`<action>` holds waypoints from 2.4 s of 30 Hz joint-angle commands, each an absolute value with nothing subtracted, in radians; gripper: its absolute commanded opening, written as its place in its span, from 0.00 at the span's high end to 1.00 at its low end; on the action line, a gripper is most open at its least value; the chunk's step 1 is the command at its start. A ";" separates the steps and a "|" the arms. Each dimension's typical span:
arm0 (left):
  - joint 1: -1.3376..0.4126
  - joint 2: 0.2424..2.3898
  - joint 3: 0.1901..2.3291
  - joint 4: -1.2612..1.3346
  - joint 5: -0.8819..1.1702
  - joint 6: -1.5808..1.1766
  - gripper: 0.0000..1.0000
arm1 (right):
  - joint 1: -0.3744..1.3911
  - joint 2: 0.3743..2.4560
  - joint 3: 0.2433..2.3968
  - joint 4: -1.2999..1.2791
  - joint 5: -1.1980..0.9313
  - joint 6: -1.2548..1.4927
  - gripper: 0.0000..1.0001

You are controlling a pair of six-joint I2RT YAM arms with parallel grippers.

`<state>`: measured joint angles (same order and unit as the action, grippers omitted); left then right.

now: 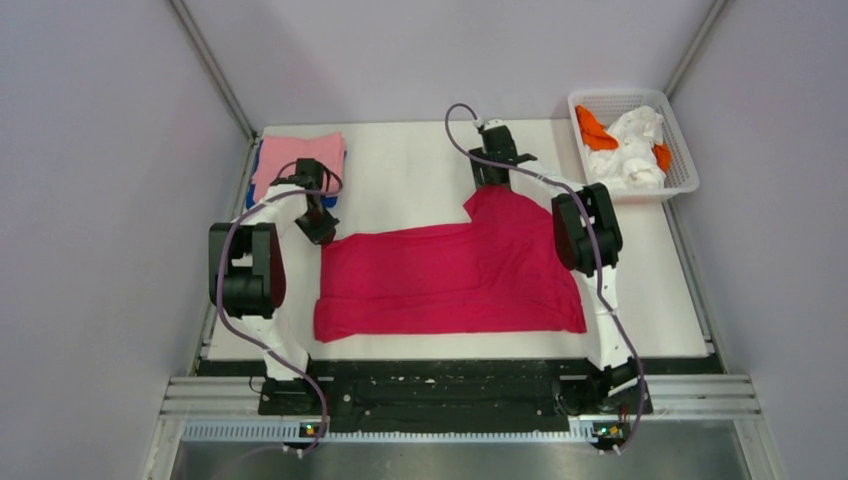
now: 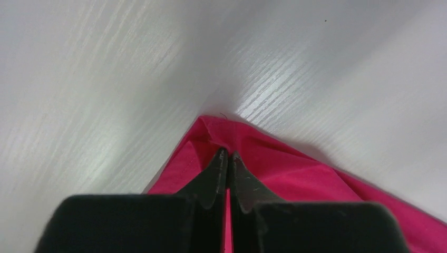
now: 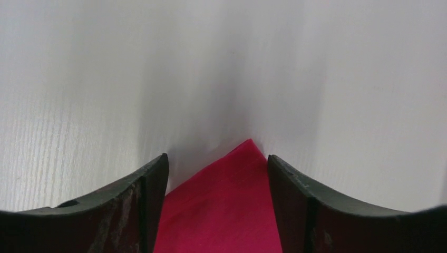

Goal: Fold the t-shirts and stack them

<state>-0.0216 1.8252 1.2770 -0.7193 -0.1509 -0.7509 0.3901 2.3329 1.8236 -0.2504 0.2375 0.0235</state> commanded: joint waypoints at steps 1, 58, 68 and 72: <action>-0.021 1.820 1.309 -0.701 -0.136 -0.754 1.00 | 0.385 2.291 1.783 -0.305 0.249 0.029 0.35; 0.013 1.140 0.768 -0.648 -0.204 -0.783 1.00 | 0.493 0.962 0.687 -0.418 0.199 0.355 1.00; 0.027 1.105 0.714 -0.654 -0.170 -0.789 1.00 | 0.539 0.918 0.618 -0.515 0.190 0.487 0.91; 0.027 1.069 0.659 -0.686 -0.169 -0.818 0.94 | 0.561 0.882 0.578 -0.544 0.138 0.587 0.72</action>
<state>0.0212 1.1187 0.7048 -0.6590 -0.1646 -0.7853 0.5301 0.9268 0.6064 -0.5068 0.1894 0.4717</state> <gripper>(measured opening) 0.012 0.188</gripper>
